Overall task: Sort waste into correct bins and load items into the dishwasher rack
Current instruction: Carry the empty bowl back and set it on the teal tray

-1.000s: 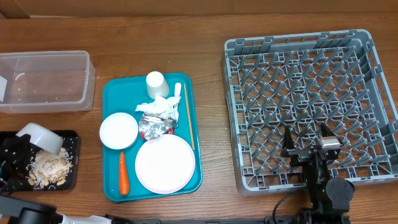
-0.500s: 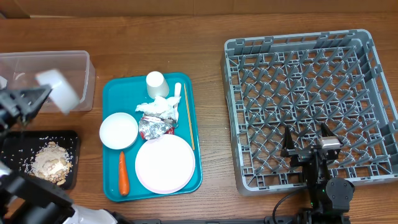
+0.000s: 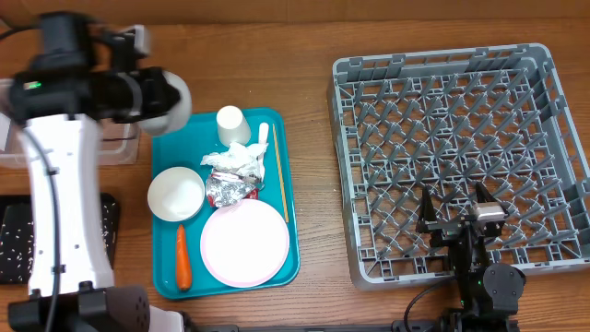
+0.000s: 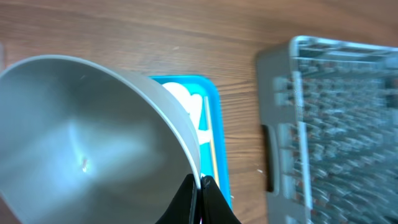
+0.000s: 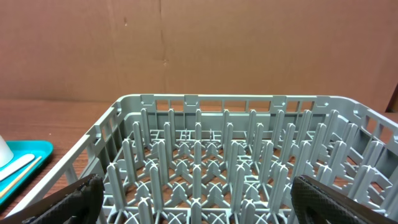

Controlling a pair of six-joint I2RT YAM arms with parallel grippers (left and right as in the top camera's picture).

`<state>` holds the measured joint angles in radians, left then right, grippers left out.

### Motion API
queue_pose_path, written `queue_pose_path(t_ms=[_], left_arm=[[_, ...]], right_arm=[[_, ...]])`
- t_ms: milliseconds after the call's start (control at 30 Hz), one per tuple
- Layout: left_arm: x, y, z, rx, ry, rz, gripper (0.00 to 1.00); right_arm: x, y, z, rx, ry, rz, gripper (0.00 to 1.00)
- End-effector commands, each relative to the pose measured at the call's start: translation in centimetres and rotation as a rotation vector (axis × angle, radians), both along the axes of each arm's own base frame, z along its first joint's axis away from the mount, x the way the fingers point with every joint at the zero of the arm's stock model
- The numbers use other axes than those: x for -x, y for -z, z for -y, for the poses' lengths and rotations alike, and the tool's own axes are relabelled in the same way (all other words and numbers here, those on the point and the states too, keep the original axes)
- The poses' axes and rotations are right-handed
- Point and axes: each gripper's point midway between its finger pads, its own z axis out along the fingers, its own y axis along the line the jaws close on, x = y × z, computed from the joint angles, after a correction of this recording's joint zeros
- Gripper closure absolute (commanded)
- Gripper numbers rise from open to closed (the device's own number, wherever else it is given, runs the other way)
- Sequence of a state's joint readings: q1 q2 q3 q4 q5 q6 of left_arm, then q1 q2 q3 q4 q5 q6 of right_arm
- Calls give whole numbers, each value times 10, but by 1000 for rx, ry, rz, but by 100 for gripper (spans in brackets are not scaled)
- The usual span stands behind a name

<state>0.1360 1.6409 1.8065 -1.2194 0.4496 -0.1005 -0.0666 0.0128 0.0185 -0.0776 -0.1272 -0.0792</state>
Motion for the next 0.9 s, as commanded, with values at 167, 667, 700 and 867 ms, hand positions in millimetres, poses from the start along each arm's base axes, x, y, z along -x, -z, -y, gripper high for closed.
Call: queue_pose_path(t_ms=[167,667,700,867], left_arm=[[-27,66,-13,-274,-244,-188,96],[-39,153,-13,-309,-214,-396,96],[-39,159,-12,-305,-209,-412,96],[-41,180,-10,-312,-198,-454,96]], right_arm=[[0,2,0,0,0,5,0],[0,2,0,0,0,5,0],[0,2,0,0,0,5,0],[0,2,0,0,0,5,0]])
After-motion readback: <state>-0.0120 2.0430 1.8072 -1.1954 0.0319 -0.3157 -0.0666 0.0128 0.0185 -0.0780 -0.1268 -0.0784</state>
